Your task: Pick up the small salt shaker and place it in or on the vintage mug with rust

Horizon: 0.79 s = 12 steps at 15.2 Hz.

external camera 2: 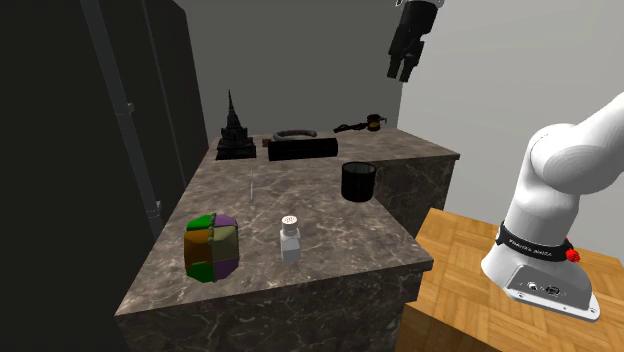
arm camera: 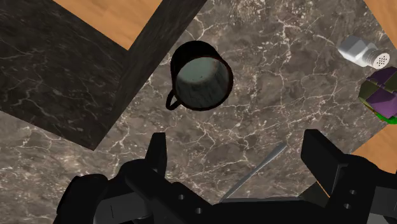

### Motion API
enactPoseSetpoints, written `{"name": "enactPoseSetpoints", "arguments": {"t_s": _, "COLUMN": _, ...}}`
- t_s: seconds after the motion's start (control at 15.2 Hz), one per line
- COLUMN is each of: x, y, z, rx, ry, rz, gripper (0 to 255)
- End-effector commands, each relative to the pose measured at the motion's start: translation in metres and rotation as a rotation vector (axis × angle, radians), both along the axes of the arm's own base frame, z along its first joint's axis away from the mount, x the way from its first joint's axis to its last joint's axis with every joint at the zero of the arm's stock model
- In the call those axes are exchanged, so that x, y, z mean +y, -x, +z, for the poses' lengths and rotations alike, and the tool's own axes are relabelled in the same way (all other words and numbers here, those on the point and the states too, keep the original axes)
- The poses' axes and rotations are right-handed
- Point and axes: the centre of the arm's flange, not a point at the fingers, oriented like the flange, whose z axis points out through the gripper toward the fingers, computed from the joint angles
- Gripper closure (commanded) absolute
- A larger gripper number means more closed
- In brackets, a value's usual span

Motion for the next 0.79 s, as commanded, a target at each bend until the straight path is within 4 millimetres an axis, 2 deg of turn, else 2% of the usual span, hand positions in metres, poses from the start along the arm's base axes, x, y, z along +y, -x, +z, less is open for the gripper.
{"name": "enactPoseSetpoints", "arguments": {"t_s": 0.0, "x": 0.0, "y": 0.0, "z": 0.0, "rx": 0.0, "ry": 0.0, "rz": 0.0, "gripper": 0}}
{"name": "enactPoseSetpoints", "arguments": {"t_s": 0.73, "x": 0.135, "y": -0.013, "z": -0.07, "rx": 0.015, "ry": 0.047, "rz": -0.06, "gripper": 0}}
